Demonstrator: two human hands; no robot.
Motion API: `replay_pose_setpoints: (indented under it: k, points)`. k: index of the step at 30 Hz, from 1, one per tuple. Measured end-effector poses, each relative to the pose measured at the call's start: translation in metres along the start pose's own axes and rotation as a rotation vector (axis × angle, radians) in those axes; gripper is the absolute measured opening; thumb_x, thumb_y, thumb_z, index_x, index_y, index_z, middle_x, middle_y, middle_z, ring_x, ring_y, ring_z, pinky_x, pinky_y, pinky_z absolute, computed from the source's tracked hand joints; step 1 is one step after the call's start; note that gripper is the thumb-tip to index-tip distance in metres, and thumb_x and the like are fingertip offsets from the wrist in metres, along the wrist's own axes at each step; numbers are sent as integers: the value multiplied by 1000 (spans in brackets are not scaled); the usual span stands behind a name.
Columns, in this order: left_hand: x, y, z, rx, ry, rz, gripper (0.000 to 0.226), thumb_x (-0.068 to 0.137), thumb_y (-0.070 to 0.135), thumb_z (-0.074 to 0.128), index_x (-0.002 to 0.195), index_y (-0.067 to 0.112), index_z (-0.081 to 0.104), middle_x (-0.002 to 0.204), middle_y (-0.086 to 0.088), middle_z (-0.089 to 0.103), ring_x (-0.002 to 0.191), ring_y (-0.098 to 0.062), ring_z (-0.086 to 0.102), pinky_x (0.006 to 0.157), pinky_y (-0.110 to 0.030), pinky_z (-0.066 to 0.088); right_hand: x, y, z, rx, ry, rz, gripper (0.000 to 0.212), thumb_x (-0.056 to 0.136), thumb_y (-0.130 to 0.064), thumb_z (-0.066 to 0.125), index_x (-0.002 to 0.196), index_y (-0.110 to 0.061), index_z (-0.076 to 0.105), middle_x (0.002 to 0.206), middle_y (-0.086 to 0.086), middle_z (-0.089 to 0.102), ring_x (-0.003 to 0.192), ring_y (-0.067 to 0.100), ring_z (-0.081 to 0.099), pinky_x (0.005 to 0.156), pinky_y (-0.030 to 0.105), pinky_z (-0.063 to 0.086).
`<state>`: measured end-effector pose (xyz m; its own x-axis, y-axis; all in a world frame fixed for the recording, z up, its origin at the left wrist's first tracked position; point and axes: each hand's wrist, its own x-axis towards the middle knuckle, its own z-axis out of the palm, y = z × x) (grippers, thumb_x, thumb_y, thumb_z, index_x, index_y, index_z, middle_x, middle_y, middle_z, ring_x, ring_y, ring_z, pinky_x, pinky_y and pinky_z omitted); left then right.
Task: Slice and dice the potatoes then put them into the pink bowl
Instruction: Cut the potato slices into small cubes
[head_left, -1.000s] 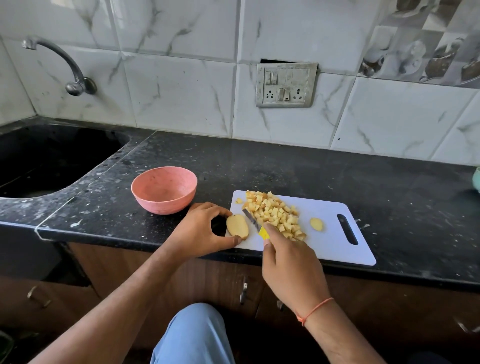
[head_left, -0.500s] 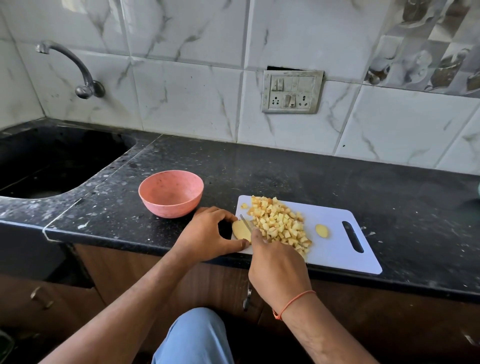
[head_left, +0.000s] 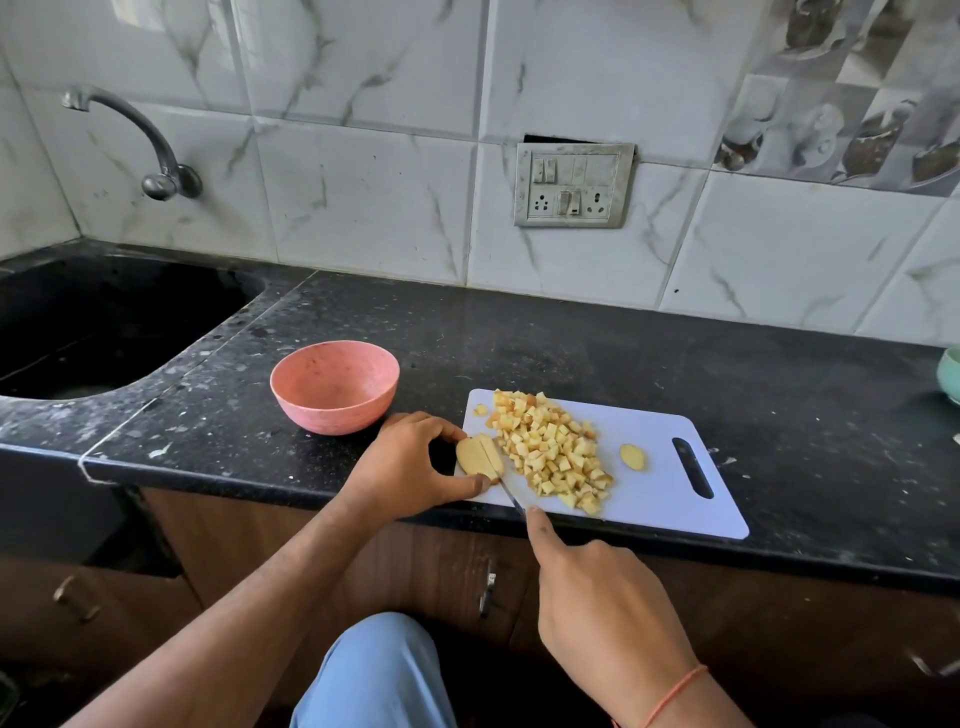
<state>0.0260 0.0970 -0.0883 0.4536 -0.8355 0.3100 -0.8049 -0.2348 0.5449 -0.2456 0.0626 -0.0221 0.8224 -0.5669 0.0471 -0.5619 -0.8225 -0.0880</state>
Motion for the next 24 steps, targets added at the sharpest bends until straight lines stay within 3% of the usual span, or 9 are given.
replay_pose_setpoints:
  k: [10,16,24]
  points:
    - [-1,-5,-4,-54,-33,13,85,58,87,79,126,37,70,118,24,66,117,-2,57,100,-32,54,-4,1,-11,123,133,8,56,110,-32,33,164,-33,19,77,-8,62,67,13,58,57,23,41]
    - [-4,-5,-9,-74,-25,7,67,62,80,81,115,39,75,111,24,67,107,0,60,92,-29,56,33,-12,-1,88,175,7,56,108,-24,41,163,-26,28,88,-4,68,76,13,63,60,26,47]
    - [-1,-6,-6,-63,-8,16,67,63,80,82,116,41,74,111,25,68,109,-1,60,94,-29,56,61,-21,13,38,167,-18,59,105,-21,44,162,-21,30,90,0,69,76,15,64,62,30,53]
